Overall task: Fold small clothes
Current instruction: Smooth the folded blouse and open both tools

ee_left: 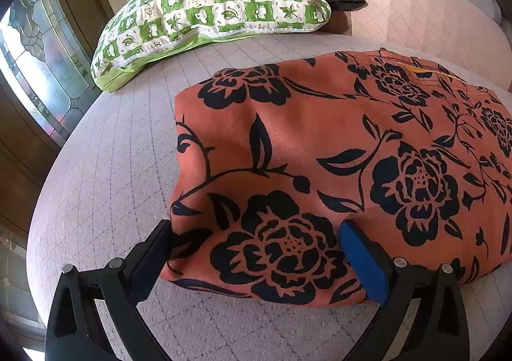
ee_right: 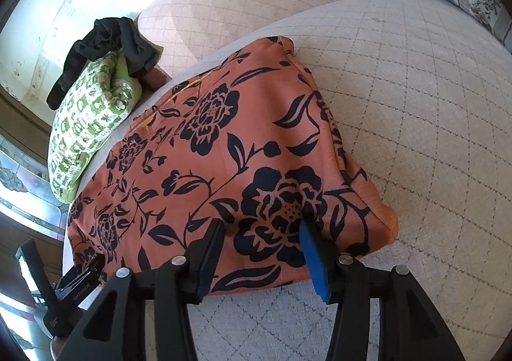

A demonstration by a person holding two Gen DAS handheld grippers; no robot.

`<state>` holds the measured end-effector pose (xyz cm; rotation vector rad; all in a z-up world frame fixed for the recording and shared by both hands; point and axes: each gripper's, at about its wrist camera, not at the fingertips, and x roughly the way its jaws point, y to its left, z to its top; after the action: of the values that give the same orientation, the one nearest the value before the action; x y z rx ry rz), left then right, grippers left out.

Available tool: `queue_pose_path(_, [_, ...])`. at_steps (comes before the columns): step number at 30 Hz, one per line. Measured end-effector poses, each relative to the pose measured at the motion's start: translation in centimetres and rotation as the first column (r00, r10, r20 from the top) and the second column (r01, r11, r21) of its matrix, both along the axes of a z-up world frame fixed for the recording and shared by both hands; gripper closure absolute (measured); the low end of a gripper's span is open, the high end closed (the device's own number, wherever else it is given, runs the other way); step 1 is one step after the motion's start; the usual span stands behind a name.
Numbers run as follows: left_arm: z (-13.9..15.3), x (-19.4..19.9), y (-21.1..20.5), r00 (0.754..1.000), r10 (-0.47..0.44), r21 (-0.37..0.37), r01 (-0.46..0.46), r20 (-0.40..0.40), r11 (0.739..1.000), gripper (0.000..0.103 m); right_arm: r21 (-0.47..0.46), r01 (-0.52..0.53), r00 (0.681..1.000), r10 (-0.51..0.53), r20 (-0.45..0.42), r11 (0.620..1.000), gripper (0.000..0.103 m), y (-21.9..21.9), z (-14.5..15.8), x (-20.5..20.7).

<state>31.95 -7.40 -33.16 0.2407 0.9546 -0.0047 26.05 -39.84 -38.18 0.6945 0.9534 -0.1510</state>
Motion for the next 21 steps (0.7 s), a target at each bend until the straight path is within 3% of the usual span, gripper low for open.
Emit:
queue_pose_path(7, [0.7, -1.6, 0.5, 0.998, -0.053, -0.005, 0.053, 0.021, 0.999, 0.001, -0.031, -0.040, 0.997, 0.041, 0.059, 0.999, 0.050, 1.4, 1.7, -1.3])
queue_pose_path(13, [2.0, -4.2, 1.2, 0.995, -0.078, -0.036, 0.080, 0.060, 0.996, 0.001, -0.270, -0.089, 0.995, 0.099, 0.023, 0.959, 0.050, 5.0, 3.5, -2.4])
queue_pose_path(21, [2.9, -6.7, 1.0, 0.994, -0.073, -0.044, 0.077, 0.084, 0.996, 0.001, -0.472, -0.111, 0.990, 0.138, 0.023, 0.874, 0.050, 8.2, 5.7, -4.7])
